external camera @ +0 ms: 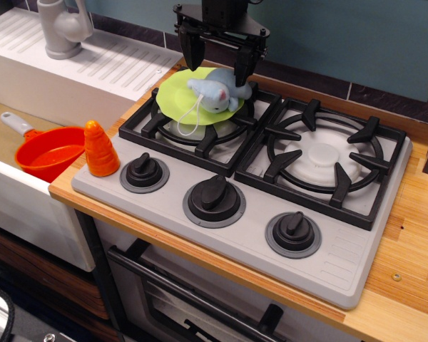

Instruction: End effector transition from object to object

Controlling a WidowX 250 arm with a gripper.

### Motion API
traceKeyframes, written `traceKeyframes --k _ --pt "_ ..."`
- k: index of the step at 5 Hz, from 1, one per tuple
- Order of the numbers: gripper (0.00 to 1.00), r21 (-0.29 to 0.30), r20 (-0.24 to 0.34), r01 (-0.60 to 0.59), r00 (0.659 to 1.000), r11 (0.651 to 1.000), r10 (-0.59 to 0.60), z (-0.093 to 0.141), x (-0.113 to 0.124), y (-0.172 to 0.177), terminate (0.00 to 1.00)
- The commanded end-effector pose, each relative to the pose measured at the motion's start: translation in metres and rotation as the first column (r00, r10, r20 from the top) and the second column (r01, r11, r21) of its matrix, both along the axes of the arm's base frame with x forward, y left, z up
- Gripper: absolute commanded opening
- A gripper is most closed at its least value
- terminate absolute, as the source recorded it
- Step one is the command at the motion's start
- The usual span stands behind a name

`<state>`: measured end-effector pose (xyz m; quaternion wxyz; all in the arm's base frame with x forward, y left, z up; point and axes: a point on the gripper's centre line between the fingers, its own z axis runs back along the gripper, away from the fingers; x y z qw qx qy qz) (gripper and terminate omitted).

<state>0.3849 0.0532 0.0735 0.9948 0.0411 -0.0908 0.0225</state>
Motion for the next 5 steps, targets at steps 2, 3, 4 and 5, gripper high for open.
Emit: traceKeyframes --k 2,3,4,5 --pt "1.00 0.007 -0.033 -0.054 0.998 0.999 0.054 0.039 0.010 -0.013 0.00" --pt "1.00 0.027 -0.062 -0.077 0.995 0.997 0.078 0.059 0.015 -0.017 0.00" --pt "1.00 0.024 -0.050 -0.093 0.994 0.995 0.094 0.061 0.017 -0.023 0.00" --pt "1.00 0.044 -0.077 -0.102 0.991 0.994 0.105 0.073 0.013 -0.022 0.00"
